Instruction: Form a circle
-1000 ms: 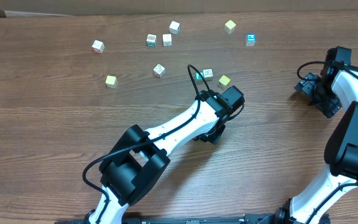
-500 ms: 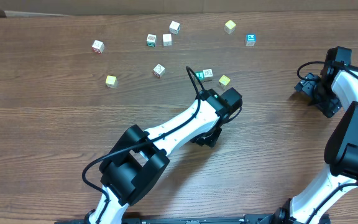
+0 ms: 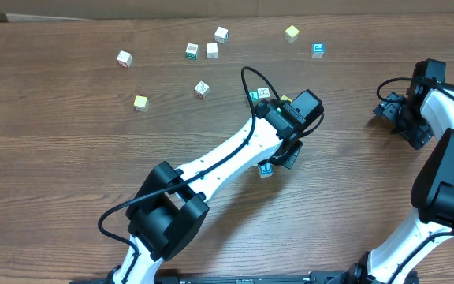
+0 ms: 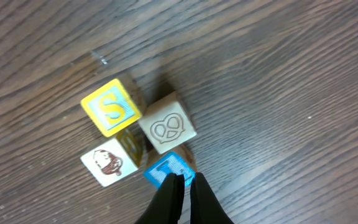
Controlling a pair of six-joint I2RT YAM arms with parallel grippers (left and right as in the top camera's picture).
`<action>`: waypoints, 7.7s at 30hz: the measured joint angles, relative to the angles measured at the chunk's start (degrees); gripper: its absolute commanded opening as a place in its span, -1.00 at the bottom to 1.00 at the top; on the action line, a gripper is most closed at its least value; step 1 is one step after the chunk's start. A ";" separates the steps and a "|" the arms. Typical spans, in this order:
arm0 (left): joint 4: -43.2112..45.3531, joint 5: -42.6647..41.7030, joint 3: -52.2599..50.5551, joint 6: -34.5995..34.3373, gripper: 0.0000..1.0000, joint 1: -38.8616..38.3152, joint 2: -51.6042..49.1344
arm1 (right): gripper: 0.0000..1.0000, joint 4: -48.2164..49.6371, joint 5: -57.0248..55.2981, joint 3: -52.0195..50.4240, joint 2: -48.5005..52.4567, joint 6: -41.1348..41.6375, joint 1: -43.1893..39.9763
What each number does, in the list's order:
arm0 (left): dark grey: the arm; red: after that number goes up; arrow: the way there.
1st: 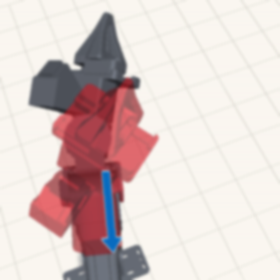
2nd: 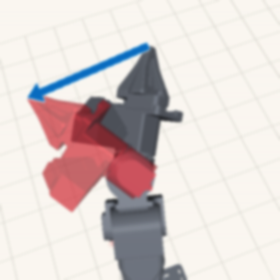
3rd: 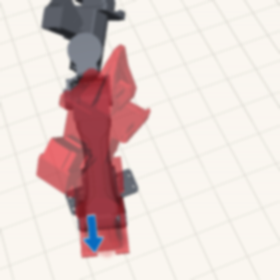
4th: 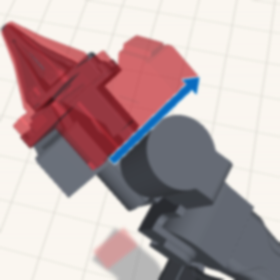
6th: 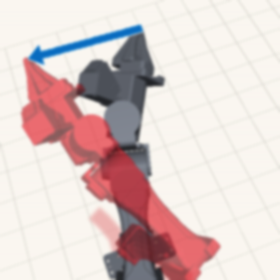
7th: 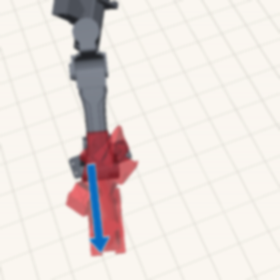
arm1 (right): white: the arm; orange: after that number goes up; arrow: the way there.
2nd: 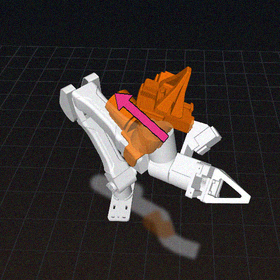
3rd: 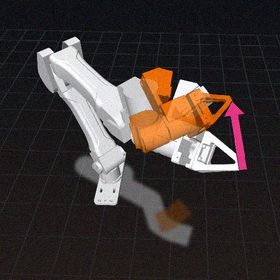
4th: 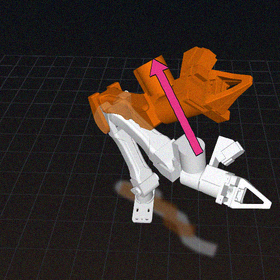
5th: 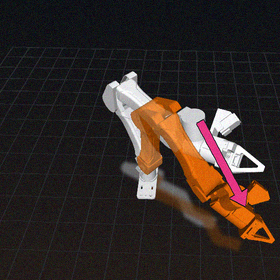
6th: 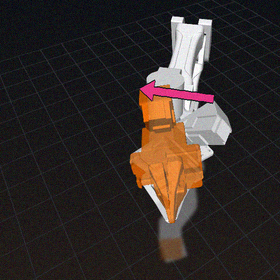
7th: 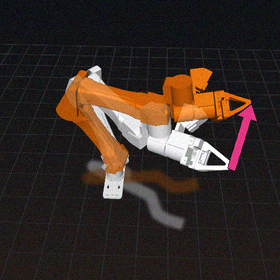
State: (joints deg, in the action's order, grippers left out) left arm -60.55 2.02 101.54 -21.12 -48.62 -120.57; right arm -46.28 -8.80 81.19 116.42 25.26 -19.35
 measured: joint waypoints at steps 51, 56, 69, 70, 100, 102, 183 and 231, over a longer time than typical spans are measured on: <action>8.09 -1.01 -6.32 1.33 -0.92 -2.73 -0.09 | 1.00 -0.02 0.00 0.00 0.00 0.02 0.00; 8.09 -0.90 -6.32 1.84 -0.91 -3.54 -0.09 | 1.00 -0.02 0.00 0.00 0.00 0.02 0.00; 10.34 -0.68 -9.16 2.01 -0.91 -3.80 -0.31 | 1.00 -0.02 0.00 0.00 0.00 0.02 0.00; 10.45 -0.68 -9.16 2.01 -0.92 -3.80 -0.33 | 1.00 0.00 -0.02 0.00 0.00 0.02 0.00; 9.35 1.68 -10.45 4.83 -0.91 -2.99 -0.33 | 1.00 0.00 -0.02 0.00 0.00 0.00 0.00; 9.42 1.68 -10.45 4.81 -0.91 -2.73 -0.33 | 1.00 -0.04 0.00 0.00 0.00 0.00 0.00; 1.77 6.84 1.20 -2.91 -0.42 23.08 -0.57 | 1.00 0.00 0.00 0.00 0.00 0.00 0.00; -2.21 4.31 1.20 -4.92 0.99 31.80 -0.57 | 1.00 0.00 0.00 0.00 0.00 0.02 0.00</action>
State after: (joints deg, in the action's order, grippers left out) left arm -62.76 6.33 102.74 -26.04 -16.82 -121.14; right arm -46.28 -8.80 81.19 116.42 25.28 -19.35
